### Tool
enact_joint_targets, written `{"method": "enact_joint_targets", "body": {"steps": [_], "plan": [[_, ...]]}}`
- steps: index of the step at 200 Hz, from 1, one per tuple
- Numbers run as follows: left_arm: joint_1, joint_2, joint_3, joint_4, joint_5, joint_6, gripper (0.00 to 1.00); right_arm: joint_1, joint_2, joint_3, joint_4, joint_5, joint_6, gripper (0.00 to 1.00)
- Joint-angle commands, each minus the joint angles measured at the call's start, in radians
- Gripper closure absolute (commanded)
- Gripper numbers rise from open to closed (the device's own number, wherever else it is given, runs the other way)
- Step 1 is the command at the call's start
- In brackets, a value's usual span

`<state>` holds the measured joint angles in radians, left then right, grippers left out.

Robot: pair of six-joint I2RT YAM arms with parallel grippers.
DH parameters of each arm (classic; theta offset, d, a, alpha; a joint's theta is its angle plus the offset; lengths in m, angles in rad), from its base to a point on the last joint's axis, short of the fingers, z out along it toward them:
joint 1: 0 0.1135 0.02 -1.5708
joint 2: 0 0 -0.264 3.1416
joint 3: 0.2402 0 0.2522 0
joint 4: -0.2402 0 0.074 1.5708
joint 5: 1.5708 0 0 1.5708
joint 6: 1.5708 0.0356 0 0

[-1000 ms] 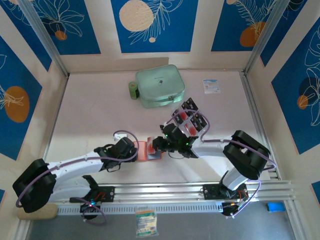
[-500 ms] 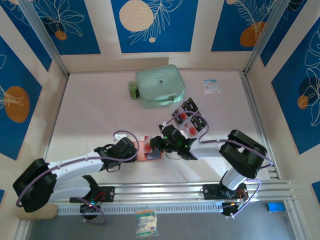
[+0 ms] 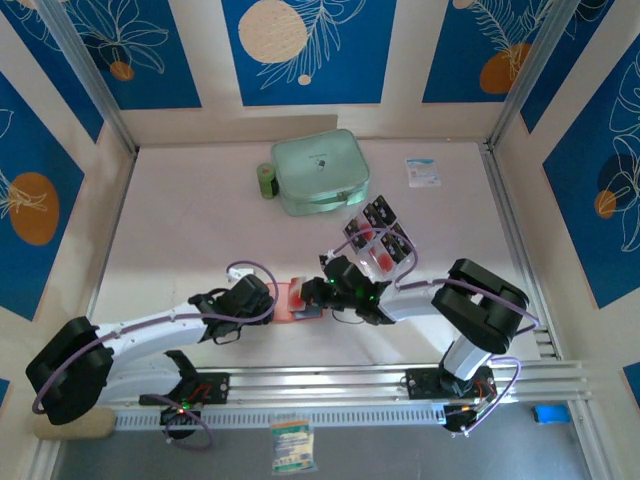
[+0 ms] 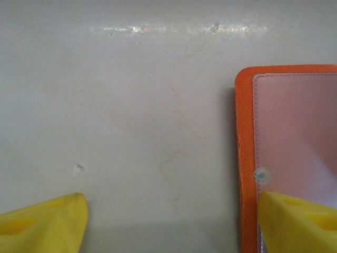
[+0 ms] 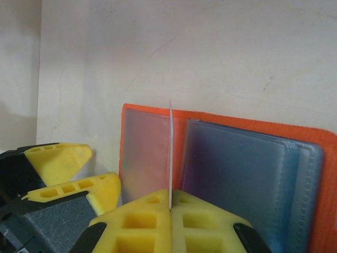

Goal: Put the credit cards into the card holder

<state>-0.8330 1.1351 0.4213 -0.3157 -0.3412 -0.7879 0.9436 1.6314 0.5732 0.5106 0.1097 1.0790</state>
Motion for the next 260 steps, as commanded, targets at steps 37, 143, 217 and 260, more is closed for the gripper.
{"method": "enact_joint_targets", "body": {"steps": [37, 143, 217, 260], "plan": [[0.009, 0.002, 0.026, -0.024, 0.007, -0.010, 0.17, 0.008, 0.035, -0.027, 0.061, 0.016, 0.033, 1.00], [0.009, 0.057, 0.122, -0.039, 0.004, 0.036, 0.11, 0.008, 0.052, -0.035, 0.071, 0.019, 0.049, 1.00], [0.009, 0.104, 0.083, -0.069, -0.010, -0.004, 0.17, 0.009, 0.052, -0.041, 0.084, 0.038, 0.055, 1.00], [0.009, 0.103, 0.051, -0.047, 0.009, -0.020, 0.22, 0.010, 0.062, -0.048, 0.109, 0.057, 0.065, 1.00]]}}
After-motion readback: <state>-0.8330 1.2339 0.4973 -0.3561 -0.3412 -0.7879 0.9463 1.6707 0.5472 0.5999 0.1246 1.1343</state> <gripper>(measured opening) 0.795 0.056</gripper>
